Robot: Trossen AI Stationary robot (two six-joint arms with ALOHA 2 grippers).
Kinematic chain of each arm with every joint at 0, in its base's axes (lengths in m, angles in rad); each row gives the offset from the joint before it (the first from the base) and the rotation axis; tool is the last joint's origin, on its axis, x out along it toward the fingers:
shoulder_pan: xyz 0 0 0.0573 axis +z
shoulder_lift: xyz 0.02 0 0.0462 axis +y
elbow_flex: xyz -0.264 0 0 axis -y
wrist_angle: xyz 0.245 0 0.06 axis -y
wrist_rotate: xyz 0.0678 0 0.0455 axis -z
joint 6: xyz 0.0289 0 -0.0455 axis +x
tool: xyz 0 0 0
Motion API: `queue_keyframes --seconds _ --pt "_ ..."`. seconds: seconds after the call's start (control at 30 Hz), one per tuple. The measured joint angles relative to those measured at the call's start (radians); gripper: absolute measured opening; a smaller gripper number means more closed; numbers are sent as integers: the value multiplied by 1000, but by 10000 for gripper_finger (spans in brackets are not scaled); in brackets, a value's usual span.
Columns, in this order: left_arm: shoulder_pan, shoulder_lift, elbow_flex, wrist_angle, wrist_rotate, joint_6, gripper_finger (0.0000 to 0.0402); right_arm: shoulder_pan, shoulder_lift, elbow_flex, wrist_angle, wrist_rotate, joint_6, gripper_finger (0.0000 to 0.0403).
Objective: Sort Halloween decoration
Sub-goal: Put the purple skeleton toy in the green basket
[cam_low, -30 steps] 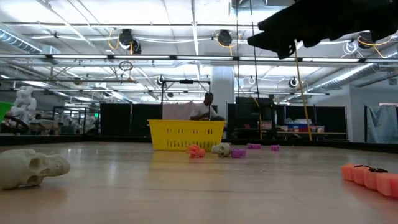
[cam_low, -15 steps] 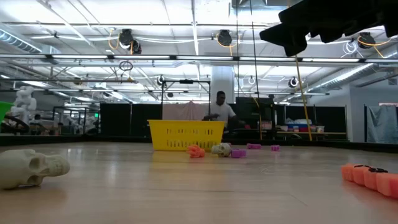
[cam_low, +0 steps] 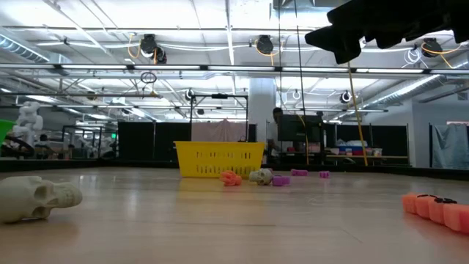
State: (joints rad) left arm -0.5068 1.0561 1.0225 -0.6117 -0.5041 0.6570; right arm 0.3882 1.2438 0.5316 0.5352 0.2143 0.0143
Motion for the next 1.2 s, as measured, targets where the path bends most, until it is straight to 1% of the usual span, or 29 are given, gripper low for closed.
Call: queue_keyframes --seconds 0.13,0.23,0.5,0.63,0.77,1.1,1.2 --pt "0 0 0 0 -3 140 42 0 0 0 9 1 0 226" --pt "1 0 0 0 -5 202 42 0 0 0 10 1 0 226" --pt "0 0 0 0 -8 207 42 0 0 0 10 2 0 226" --pt "0 0 0 8 -9 79 42 0 0 0 10 2 10 226" --pt "0 0 0 8 -9 -100 42 0 0 0 10 2 25 226" --pt "0 0 0 8 8 -700 42 0 0 0 14 3 71 226" --pt "0 0 0 5 9 -824 42 0 0 0 14 3 71 226"
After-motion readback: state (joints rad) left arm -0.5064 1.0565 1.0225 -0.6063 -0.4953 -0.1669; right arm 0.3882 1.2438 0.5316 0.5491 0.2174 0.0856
